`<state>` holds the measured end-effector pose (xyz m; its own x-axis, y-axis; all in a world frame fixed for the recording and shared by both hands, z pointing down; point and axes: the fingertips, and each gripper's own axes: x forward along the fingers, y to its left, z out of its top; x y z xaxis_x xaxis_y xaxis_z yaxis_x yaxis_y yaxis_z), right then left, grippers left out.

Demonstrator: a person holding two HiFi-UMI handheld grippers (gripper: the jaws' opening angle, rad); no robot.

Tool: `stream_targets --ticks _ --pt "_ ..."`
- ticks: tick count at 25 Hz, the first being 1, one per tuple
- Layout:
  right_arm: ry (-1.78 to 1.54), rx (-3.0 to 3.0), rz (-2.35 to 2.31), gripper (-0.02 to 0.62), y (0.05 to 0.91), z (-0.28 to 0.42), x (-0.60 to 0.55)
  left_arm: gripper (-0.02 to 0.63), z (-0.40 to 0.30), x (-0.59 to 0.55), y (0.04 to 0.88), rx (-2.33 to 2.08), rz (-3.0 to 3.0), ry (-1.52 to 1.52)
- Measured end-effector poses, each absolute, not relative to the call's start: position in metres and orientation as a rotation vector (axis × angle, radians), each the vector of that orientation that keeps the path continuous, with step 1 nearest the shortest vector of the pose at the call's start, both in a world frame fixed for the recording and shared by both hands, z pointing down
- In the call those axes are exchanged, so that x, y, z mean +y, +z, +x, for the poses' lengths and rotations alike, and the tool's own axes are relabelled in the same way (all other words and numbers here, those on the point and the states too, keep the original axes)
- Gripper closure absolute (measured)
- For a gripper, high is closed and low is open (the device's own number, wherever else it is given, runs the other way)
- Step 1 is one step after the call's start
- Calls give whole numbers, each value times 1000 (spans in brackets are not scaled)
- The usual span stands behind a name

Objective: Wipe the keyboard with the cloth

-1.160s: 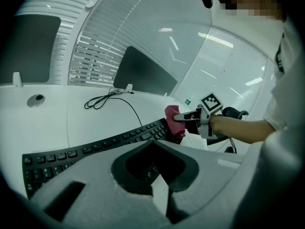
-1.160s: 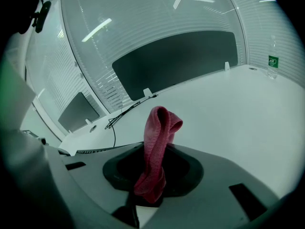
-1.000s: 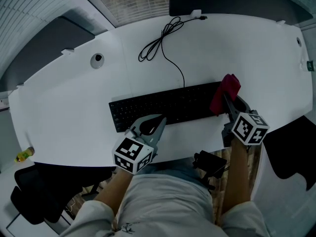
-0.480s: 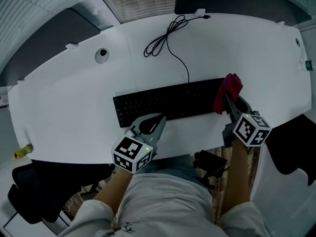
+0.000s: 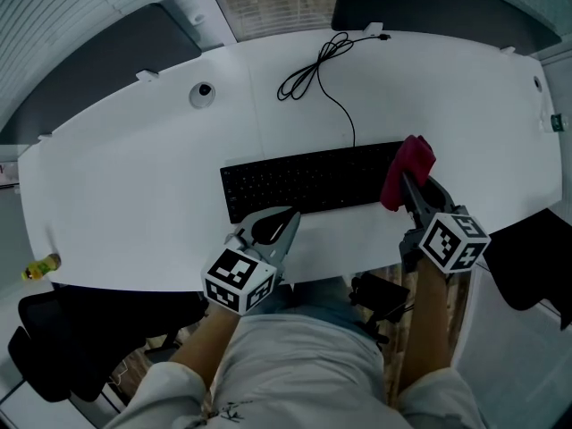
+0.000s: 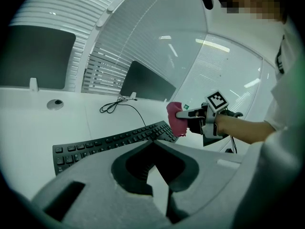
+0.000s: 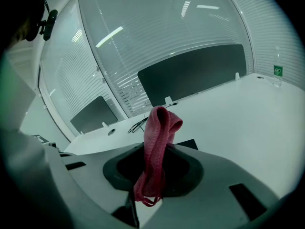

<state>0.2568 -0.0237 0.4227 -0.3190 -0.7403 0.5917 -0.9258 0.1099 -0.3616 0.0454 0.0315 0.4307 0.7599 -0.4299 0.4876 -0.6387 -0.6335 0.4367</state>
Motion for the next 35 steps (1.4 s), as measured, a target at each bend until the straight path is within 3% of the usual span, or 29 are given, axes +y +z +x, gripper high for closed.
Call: stream_targets --ticks 35 --pt "977 -2384 1029 514 420 -33 -3 595 -117 52 418 -1075 2247 350"
